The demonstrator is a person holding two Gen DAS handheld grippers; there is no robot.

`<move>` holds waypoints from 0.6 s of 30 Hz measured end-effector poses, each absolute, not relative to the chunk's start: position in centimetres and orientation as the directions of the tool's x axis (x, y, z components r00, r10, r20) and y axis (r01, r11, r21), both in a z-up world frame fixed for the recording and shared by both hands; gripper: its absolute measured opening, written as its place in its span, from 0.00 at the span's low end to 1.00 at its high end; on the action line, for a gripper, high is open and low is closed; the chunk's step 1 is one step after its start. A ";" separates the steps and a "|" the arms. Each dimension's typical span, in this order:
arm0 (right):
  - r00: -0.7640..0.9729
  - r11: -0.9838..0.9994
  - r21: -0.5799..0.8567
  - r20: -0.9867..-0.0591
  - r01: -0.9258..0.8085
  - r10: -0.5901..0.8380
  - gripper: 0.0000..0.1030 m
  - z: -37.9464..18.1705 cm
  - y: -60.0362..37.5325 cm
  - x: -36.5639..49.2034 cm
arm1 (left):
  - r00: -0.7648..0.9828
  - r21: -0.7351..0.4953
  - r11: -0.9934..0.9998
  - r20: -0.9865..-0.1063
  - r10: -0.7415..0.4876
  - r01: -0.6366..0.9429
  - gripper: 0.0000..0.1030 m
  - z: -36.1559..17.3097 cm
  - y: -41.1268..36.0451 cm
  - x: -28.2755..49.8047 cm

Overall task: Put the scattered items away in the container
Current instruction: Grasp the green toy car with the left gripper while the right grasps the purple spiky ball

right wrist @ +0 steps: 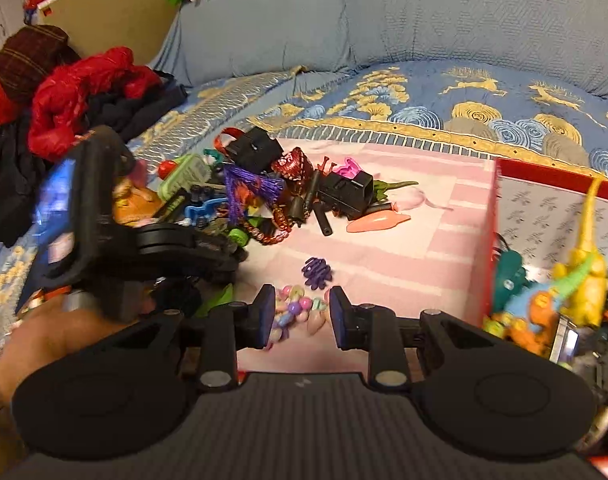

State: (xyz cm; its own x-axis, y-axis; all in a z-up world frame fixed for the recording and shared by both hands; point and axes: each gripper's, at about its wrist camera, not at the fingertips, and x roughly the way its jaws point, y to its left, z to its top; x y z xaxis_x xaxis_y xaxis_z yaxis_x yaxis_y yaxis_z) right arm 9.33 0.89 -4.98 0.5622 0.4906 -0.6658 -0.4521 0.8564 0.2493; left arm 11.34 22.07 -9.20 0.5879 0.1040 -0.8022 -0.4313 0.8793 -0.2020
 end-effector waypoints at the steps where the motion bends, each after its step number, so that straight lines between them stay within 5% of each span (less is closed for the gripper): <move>1: 0.563 0.861 0.246 -0.670 -0.445 0.483 0.27 -5.4 1.4 9.8 | 0.596 -0.221 0.875 -0.798 0.091 -0.430 0.19 -9.0 22.2 11.2; 12: 0.554 0.891 0.182 -0.726 -0.416 0.407 0.35 -10.2 5.9 15.0 | 0.663 -0.325 0.851 -0.748 0.036 -0.413 0.18 -7.1 23.4 10.9; 18: 0.541 0.892 0.130 -0.754 -0.434 0.373 0.23 -11.1 7.0 15.6 | 0.658 -0.319 0.849 -0.752 0.043 -0.421 0.18 -6.9 23.7 11.0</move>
State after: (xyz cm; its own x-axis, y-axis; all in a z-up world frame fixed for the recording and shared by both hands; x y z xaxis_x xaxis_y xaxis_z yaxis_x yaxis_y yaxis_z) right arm 15.56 6.97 -11.15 0.5411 0.3732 -0.7536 -0.4338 0.8916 0.1301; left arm 11.05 23.70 -6.90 0.6577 0.0430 -0.7521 -0.4206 0.8492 -0.3192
